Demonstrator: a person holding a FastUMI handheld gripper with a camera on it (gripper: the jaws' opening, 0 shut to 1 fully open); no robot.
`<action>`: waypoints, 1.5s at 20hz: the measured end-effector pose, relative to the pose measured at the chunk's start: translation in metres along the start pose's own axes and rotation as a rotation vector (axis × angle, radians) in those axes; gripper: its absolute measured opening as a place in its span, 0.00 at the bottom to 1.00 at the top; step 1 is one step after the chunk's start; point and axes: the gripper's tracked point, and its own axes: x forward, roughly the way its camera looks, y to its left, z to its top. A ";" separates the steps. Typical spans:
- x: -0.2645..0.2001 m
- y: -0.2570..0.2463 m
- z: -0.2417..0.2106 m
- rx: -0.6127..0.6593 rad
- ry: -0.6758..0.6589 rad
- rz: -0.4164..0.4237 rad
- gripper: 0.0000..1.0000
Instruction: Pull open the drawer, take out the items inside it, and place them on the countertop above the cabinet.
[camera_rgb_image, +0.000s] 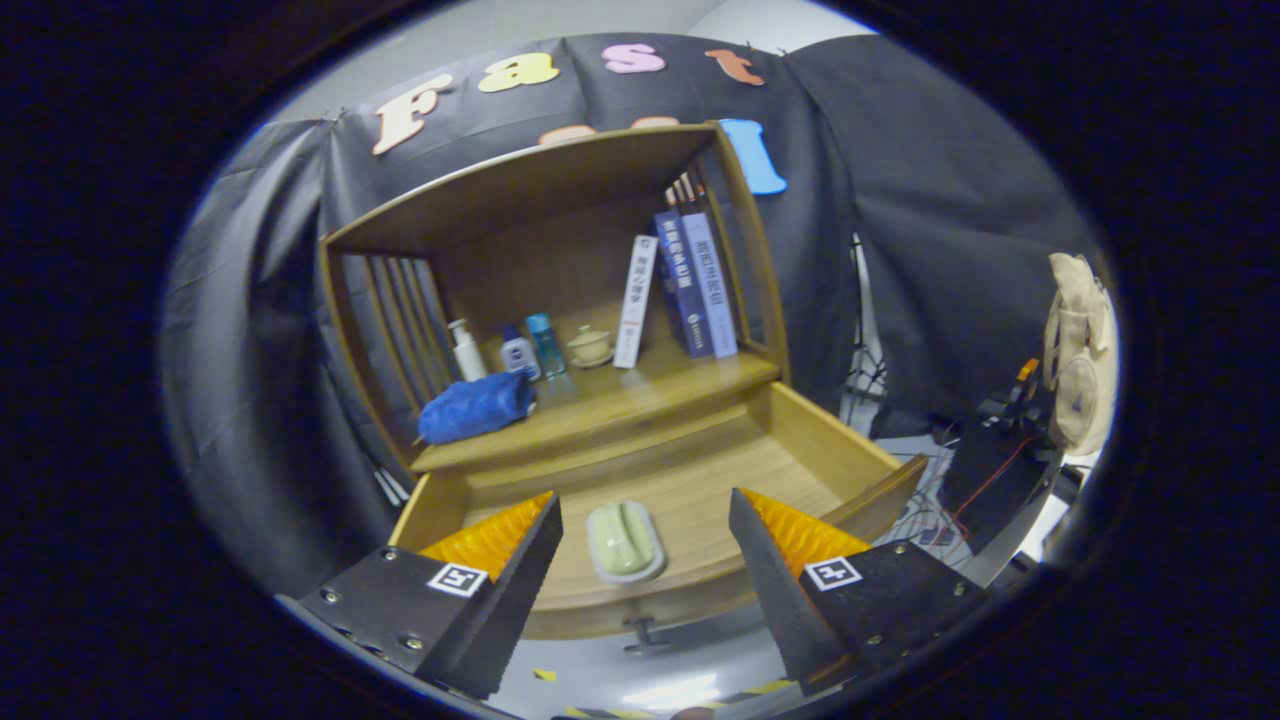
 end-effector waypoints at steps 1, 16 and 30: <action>0.009 -0.003 -0.003 -0.014 0.018 -0.018 0.99; 0.108 0.061 -0.074 -0.194 0.399 0.017 0.99; 0.132 0.061 -0.141 -0.168 0.647 -0.027 0.56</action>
